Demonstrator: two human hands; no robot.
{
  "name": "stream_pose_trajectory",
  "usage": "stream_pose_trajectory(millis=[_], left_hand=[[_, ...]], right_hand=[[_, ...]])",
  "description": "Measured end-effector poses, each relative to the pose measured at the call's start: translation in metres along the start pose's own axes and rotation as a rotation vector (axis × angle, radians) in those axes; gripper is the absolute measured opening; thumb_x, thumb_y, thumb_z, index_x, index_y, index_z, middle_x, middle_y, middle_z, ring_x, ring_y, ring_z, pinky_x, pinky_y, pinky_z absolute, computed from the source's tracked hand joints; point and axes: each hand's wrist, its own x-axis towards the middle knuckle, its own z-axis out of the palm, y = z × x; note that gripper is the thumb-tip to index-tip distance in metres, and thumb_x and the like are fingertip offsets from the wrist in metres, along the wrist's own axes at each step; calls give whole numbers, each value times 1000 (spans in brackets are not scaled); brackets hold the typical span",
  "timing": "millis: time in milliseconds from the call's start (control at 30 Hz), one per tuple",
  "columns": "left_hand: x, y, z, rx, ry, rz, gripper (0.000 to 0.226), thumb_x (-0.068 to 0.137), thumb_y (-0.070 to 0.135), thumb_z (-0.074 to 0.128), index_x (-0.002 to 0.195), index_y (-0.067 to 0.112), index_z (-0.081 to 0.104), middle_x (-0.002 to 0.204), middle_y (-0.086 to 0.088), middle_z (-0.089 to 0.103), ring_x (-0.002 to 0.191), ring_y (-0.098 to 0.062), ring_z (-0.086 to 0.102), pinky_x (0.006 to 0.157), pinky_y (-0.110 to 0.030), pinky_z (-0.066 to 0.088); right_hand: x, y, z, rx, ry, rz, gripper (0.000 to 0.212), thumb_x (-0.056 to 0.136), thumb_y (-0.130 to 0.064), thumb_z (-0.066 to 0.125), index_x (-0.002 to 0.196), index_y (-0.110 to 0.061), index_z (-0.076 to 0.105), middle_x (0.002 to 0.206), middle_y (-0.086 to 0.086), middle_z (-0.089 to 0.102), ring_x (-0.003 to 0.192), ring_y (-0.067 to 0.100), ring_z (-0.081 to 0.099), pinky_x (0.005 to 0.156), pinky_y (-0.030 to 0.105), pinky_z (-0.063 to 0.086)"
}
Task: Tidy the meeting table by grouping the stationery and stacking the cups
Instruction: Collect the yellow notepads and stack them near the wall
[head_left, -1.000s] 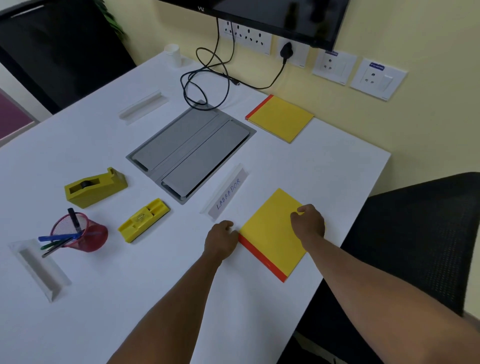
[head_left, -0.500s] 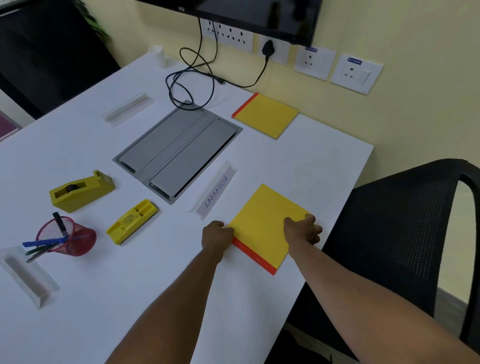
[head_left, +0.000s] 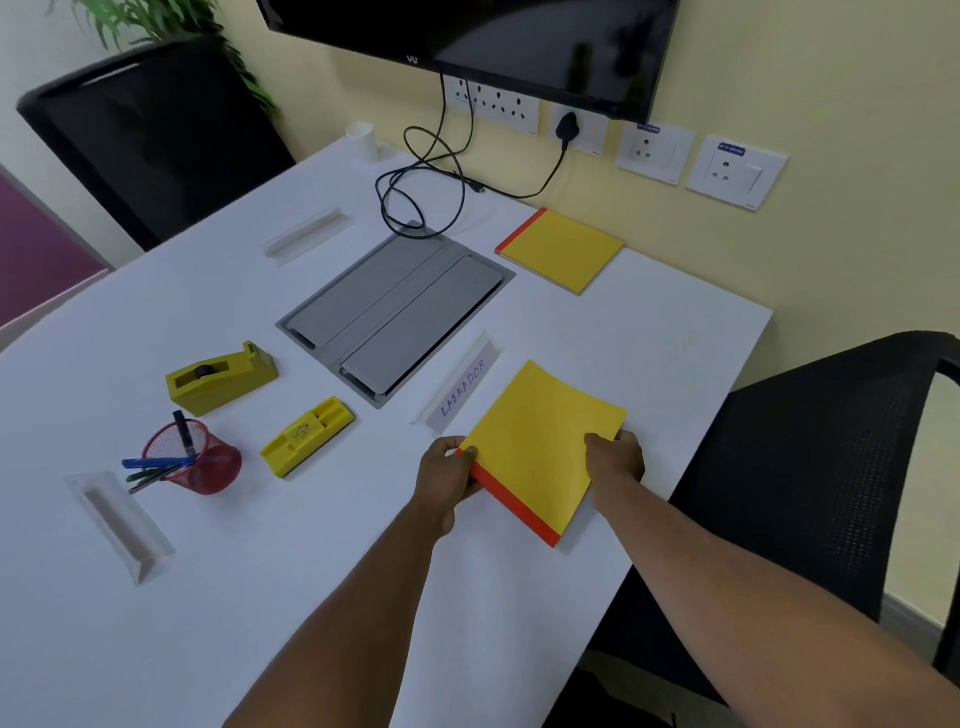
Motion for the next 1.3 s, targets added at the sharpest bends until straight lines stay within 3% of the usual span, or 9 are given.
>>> stream_pose_trajectory(millis=[200,333,433,600,700,833,967,1133,1300], left_hand=[[-23,21,-27,-96,48,152,13,102,19,52,111,14,60,97,-9,66,83,-20,63,73,-31,56],[-38,34,-46,-142,131,256,15,103,25,51,108,17,62,101,-8,66,90,-21,62,86,-42,55],[-51,43,-61,-174,228,338,19,104,28,48,101,18,64,98,-7,64,87,-22,58,85,-43,53],[-69,53,-88,-238,320,407,26,105,28,45,85,18,60,74,0,56,67,-15,50,66,-29,45],[-82,59,-102,-258,365,456,26,104,29,46,86,18,61,75,1,56,69,-14,50,66,-29,46],[-99,64,-124,-292,311,453,29,101,42,50,99,18,66,104,-6,68,92,-22,63,87,-42,52],[-112,57,-134,-280,242,466,30,100,32,56,123,16,65,114,-3,72,104,-23,68,89,-41,56],[-123,41,-134,-123,184,484,20,100,19,56,118,17,64,108,-4,71,80,-18,74,69,-29,60],[-119,44,-146,-148,314,509,16,103,15,48,116,14,58,98,-10,70,67,-13,72,63,-21,58]], right_hand=[[-22,-12,4,68,-145,-64,48,88,-18,64,134,-17,50,114,12,63,87,26,58,78,36,51],[-35,-23,5,-10,-267,-113,54,87,-25,68,138,-19,50,124,8,59,103,24,58,98,45,52],[-49,-32,7,18,-410,-143,54,87,-30,71,136,-18,52,121,2,57,97,16,57,92,40,52],[-79,-42,12,151,-627,-105,51,90,-31,70,136,-16,54,127,5,59,121,24,54,93,41,48],[-95,-45,16,168,-743,-102,38,93,-22,66,128,-9,61,102,8,69,90,23,65,74,33,54],[-109,-44,21,197,-781,-115,32,94,-14,64,123,-1,63,87,8,68,67,18,59,55,24,56],[-123,-45,31,305,-792,-93,32,96,-14,61,125,-4,62,95,5,71,74,17,62,56,21,57],[-142,-59,51,467,-785,-90,33,99,-13,55,132,-6,55,112,9,67,86,20,64,62,24,58],[-153,-66,66,433,-847,-82,21,101,-11,50,120,-5,58,104,13,68,83,25,67,63,30,59]])
